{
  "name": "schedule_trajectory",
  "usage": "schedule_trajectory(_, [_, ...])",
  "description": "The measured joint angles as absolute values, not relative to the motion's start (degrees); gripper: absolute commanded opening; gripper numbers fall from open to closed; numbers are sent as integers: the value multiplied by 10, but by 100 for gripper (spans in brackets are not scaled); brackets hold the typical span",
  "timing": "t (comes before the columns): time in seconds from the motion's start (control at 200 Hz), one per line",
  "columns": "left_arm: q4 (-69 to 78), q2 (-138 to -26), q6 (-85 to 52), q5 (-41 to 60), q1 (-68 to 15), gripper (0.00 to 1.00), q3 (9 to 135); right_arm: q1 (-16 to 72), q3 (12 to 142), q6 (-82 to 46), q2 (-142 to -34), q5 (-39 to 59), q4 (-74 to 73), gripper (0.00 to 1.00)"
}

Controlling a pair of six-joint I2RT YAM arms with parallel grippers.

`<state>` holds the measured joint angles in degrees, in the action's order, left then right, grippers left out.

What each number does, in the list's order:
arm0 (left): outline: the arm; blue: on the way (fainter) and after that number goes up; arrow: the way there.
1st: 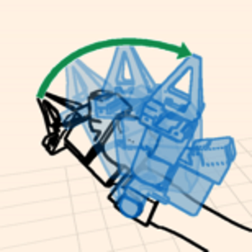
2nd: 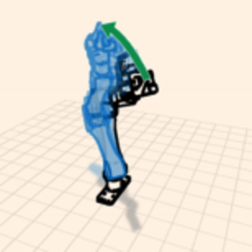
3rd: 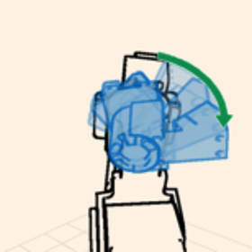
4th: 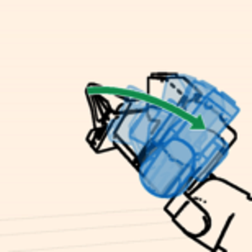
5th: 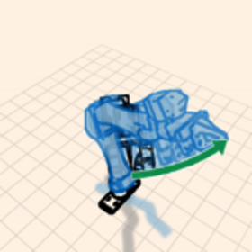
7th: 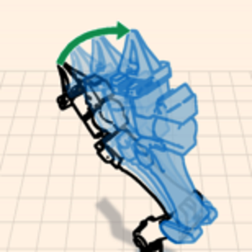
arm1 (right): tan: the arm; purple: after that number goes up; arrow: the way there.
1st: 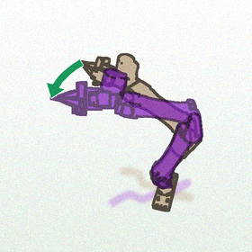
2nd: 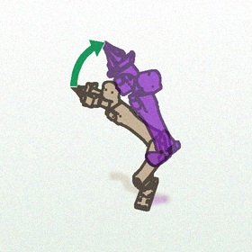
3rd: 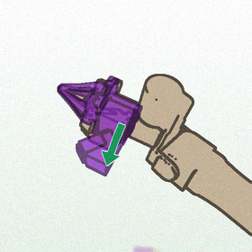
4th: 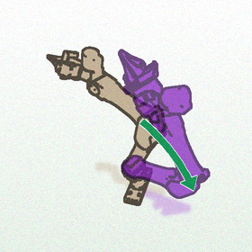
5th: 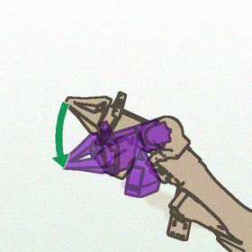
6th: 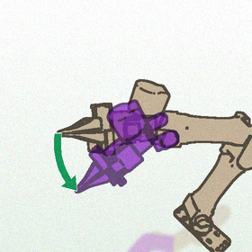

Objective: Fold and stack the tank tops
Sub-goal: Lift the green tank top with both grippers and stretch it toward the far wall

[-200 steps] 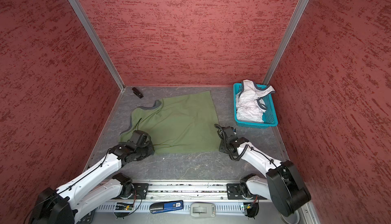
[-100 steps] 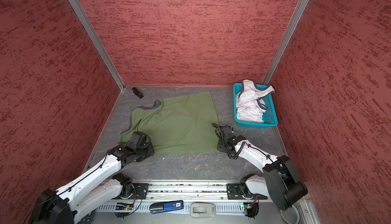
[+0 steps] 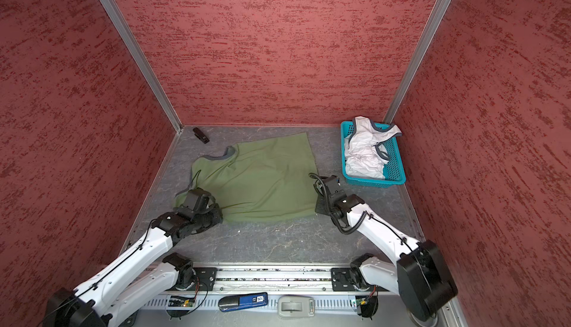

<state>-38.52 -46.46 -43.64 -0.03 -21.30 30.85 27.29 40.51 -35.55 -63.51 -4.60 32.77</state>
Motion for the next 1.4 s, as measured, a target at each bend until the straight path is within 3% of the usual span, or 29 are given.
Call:
schedule_trajectory(0.296, [-418, -436, -350, 13, -164, 0, 549, 273, 608, -302, -512, -96, 368, 0])
schedule_trajectory(0.771, [-451, -561, -259, 61, -163, 0, 913, 273, 885, -187, -533, -176, 384, 0])
schedule_trajectory(0.962, [-455, -622, -249, 66, -151, 0, 973, 272, 930, -142, -596, -218, 364, 0])
schedule_trajectory(1.192, [-462, -784, -246, 78, -102, 0, 1089, 232, 1018, -96, -741, -232, 333, 0])
schedule_trajectory(1.397, [-512, -1006, -246, 135, -56, 0, 1369, 181, 1207, -83, -909, -201, 345, 0])
